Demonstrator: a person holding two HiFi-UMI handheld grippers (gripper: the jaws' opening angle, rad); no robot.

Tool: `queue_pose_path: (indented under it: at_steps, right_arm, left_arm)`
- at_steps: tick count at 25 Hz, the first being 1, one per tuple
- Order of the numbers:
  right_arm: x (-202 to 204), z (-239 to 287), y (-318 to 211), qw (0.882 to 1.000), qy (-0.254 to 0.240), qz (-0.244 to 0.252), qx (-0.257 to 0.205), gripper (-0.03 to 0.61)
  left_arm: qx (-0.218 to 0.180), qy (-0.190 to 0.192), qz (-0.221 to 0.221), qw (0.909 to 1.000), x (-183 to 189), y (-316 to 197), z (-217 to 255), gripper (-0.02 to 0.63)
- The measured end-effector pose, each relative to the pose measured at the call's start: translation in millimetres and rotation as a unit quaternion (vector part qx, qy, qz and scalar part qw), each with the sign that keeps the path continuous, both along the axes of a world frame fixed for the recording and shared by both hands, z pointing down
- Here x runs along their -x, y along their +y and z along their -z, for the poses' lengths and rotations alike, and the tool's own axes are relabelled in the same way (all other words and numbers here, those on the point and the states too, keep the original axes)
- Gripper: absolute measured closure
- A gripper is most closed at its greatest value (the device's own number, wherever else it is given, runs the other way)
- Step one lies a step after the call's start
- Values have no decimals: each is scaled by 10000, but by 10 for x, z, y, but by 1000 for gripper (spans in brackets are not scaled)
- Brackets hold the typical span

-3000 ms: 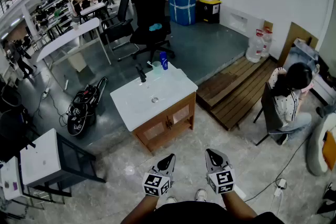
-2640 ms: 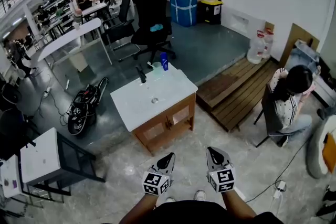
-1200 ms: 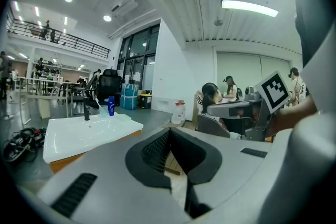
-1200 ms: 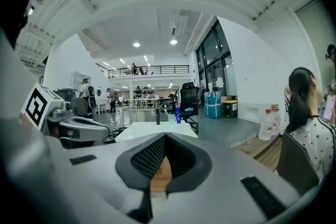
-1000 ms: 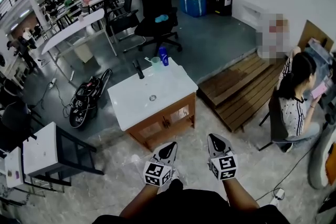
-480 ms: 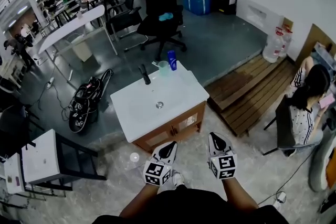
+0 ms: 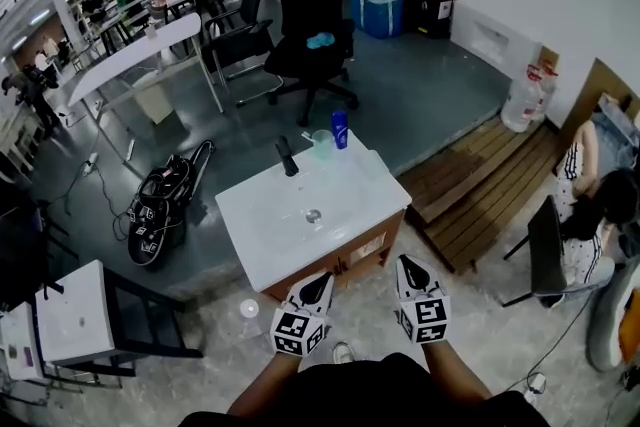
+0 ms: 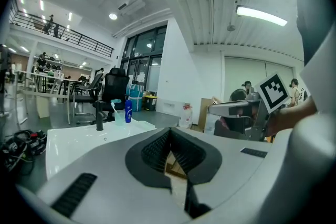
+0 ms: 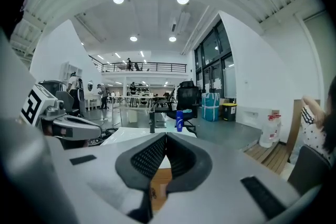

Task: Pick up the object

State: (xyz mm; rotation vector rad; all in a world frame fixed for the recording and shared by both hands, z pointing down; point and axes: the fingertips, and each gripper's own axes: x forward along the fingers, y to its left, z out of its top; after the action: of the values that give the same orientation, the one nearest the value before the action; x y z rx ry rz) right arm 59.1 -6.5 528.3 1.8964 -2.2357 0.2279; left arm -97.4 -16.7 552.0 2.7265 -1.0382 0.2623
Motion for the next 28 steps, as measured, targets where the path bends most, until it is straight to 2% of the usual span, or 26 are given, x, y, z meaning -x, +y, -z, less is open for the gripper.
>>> queue_pose_path:
  at_steps: [6,13,28]
  right_arm:
    - [89,-105,-132,9999,104,25,115,560]
    - [-20,-170,-455,9999,2,14,127,560]
    - [-182,-231,-1757,9965,-190,806,76,560]
  left_arm:
    - [85,-19,34,10000,85,-164,-83,595]
    - [118,-61,109,9999,77,-413,-142,595]
    - [135,-337,726,9967,-49,-1364,-114,595]
